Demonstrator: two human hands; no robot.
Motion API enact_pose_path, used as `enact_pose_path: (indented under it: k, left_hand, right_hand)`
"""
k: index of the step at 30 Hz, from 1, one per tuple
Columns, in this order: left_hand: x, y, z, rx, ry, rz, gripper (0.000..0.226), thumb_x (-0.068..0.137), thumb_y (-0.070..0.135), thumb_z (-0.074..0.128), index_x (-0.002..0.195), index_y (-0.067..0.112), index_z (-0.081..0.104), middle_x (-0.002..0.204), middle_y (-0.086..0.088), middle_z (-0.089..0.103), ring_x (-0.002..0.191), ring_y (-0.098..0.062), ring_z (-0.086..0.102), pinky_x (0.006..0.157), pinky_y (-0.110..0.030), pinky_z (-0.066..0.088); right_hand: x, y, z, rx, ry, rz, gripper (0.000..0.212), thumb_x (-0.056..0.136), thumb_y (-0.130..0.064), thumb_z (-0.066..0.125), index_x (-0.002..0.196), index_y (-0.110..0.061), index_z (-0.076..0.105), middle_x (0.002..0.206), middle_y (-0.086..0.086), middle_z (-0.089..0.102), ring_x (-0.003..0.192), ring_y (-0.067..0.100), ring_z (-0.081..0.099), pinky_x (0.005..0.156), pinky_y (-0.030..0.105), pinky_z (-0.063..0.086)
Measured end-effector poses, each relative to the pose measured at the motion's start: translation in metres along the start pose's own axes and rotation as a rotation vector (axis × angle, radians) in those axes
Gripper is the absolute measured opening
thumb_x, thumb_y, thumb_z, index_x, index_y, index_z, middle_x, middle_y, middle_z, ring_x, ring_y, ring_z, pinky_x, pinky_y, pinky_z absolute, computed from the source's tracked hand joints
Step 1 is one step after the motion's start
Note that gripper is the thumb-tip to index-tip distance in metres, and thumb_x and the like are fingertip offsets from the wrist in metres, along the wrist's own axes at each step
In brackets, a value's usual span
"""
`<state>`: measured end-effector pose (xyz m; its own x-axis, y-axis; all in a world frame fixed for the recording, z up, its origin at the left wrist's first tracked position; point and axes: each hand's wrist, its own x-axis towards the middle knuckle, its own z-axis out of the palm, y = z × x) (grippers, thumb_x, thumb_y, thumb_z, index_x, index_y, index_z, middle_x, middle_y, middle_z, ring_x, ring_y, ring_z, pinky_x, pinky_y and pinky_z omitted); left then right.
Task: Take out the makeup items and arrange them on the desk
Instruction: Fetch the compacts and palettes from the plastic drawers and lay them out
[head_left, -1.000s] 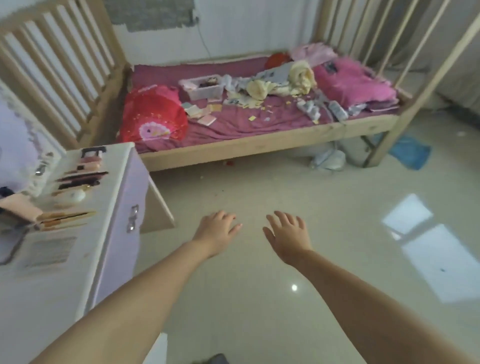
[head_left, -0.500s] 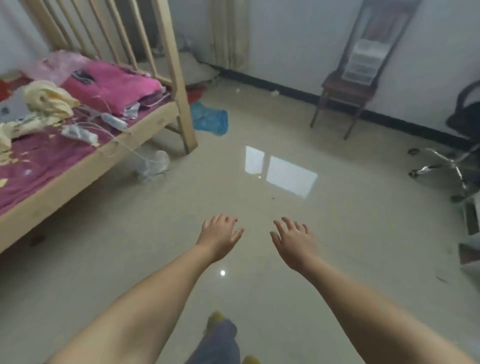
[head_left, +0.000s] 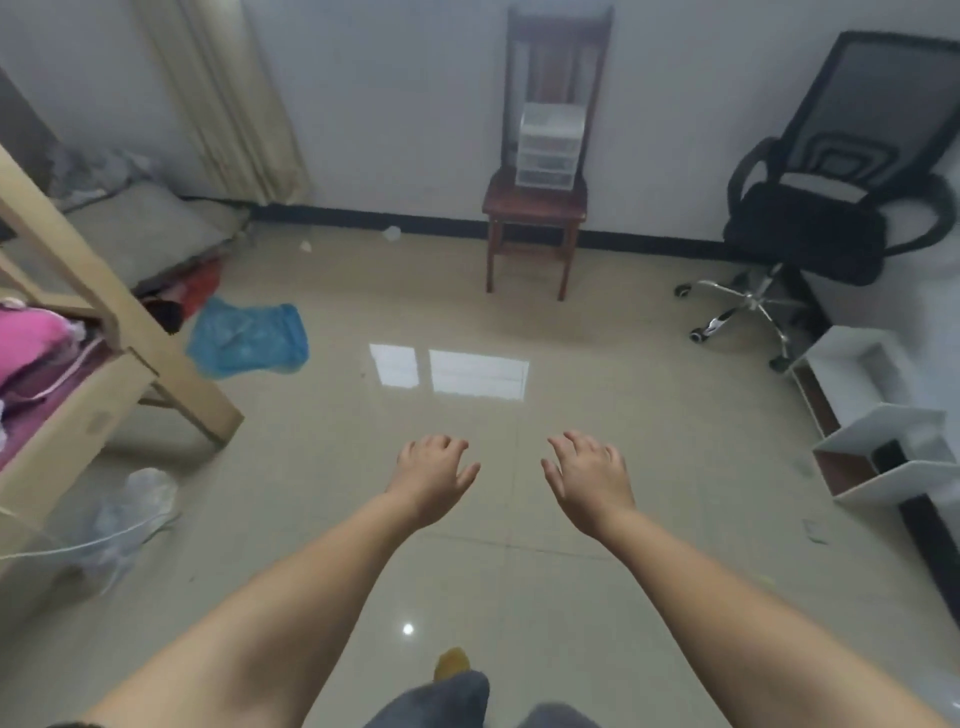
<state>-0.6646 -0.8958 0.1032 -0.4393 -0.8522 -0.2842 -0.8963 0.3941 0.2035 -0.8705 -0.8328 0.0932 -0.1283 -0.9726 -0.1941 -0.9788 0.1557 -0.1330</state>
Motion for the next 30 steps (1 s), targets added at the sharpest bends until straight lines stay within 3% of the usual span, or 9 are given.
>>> enact_pose_path:
  k: [5,12,25,30]
  left_hand:
    - [0.110,-0.011,-0.039,0.036,-0.036,0.070,0.047,0.098,0.047,0.031,0.134,0.018,0.042,0.134,-0.004,0.048,0.127,-0.023,0.040,0.106,-0.036,0.026]
    - [0.297,-0.004,-0.083,0.071,-0.018,0.149,0.047,0.098,0.047,0.030,0.133,0.019,0.042,0.132,-0.004,0.049,0.125,-0.022,0.041,0.105,-0.035,0.027]
    - [0.618,-0.013,-0.180,-0.005,0.025,0.054,0.043,0.098,0.045,0.033,0.129,0.019,0.046,0.131,-0.002,0.050,0.124,-0.021,0.042,0.106,-0.035,0.027]
    - [0.757,-0.034,-0.215,0.041,0.032,0.086,0.042,0.098,0.045,0.033,0.127,0.019,0.047,0.127,-0.003,0.052,0.122,-0.023,0.044,0.103,-0.035,0.029]
  right_hand:
    - [0.093,0.018,-0.024,0.019,0.012,0.084,0.052,0.096,-0.048,0.016,0.137,-0.023,0.038,0.146,0.002,0.038,0.132,0.021,0.036,0.107,0.038,0.025]
    - [0.259,0.075,-0.052,0.040,0.001,0.147,0.044,0.100,-0.042,0.026,0.139,-0.024,0.035,0.145,0.000,0.037,0.132,0.020,0.036,0.109,0.038,0.023]
    - [0.593,0.162,-0.131,0.024,-0.052,0.057,0.043,0.101,-0.041,0.025,0.138,-0.023,0.035,0.143,-0.002,0.038,0.133,0.020,0.034,0.111,0.040,0.021]
    - [0.729,0.181,-0.145,0.023,-0.038,0.125,0.042,0.100,-0.042,0.026,0.136,-0.024,0.036,0.140,-0.003,0.041,0.130,0.019,0.038,0.109,0.038,0.023]
